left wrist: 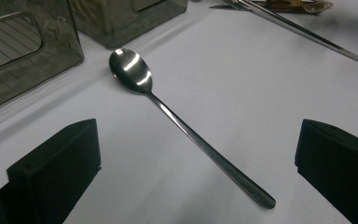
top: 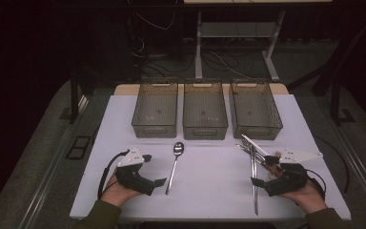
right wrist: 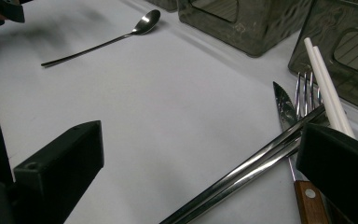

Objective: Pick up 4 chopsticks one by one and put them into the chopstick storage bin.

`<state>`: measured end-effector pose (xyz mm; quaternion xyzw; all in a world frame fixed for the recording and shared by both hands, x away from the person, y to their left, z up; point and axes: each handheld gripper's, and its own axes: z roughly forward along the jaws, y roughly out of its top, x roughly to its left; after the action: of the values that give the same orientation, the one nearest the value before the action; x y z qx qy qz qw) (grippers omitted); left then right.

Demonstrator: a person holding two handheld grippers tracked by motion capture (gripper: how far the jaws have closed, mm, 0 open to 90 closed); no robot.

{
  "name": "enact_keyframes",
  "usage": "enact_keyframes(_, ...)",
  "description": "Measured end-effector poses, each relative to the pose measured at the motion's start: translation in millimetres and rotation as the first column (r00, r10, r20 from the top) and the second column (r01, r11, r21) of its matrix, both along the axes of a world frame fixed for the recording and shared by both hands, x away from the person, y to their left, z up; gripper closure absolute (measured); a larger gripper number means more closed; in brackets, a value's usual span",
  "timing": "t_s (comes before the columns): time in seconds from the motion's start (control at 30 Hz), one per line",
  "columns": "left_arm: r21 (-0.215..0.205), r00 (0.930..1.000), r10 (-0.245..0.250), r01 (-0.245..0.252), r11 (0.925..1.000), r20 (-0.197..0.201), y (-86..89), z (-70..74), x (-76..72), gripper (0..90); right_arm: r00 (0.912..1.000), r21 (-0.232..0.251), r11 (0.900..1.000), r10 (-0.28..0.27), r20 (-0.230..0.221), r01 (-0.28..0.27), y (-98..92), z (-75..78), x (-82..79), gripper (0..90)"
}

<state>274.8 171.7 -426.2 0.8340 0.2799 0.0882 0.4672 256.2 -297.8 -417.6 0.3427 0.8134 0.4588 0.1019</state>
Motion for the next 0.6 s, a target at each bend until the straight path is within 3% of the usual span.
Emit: enact_keyframes(0.6,-0.013,1.0000,0.001,-0.001,0.9999,-0.003,1.3,-0.3,-1.4,0.0,1.0000,-0.020,1.000,-0.004,-0.007,0.004,-7.8,3.5,1.9,0.9)
